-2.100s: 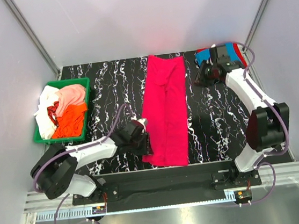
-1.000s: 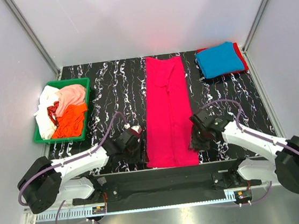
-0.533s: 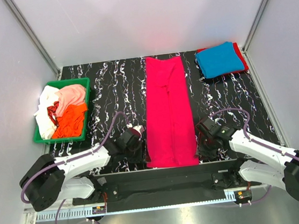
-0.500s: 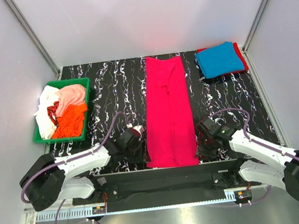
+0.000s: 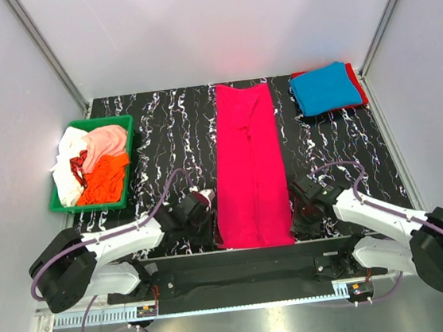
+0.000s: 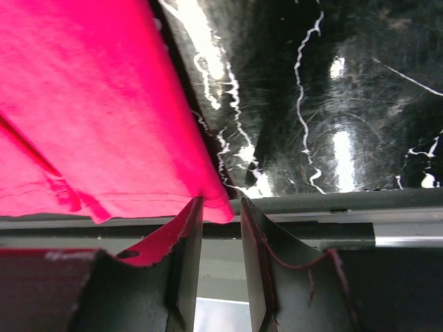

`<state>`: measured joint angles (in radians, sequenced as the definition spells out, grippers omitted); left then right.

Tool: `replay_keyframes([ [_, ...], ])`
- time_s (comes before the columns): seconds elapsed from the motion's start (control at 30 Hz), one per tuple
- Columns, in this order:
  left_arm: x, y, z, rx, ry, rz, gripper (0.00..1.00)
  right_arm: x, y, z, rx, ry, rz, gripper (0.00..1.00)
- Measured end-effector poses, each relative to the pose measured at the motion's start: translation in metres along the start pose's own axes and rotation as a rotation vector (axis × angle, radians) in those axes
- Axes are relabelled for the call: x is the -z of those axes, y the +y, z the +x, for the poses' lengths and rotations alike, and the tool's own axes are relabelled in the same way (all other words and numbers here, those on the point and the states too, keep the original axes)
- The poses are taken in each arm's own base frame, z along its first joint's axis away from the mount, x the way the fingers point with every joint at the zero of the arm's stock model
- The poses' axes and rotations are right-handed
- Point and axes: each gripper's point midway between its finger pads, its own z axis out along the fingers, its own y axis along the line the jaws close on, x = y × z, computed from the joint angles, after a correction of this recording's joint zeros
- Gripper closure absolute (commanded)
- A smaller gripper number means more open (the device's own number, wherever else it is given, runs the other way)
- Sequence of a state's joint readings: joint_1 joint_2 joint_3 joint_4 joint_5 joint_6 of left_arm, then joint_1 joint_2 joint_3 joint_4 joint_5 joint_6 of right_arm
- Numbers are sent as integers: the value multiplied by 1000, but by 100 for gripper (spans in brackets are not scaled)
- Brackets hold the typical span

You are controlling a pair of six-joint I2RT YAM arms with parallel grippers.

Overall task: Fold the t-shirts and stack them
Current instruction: Fold the tshirt

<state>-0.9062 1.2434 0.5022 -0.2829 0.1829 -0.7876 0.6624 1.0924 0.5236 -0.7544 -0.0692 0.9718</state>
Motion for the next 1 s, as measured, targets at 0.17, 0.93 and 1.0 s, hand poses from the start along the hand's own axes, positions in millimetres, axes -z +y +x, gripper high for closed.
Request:
replay_keyframes([
  [0.17, 1, -1, 5, -3, 21, 8, 77, -1, 0, -1, 5, 12, 22, 65],
  [0.93, 6, -10, 6, -8, 25, 51, 100, -3, -1, 0, 45, 35, 51, 71],
  [1.0, 6, -11, 5, -9, 25, 53, 100, -3, -1, -1, 47, 34, 48, 71],
])
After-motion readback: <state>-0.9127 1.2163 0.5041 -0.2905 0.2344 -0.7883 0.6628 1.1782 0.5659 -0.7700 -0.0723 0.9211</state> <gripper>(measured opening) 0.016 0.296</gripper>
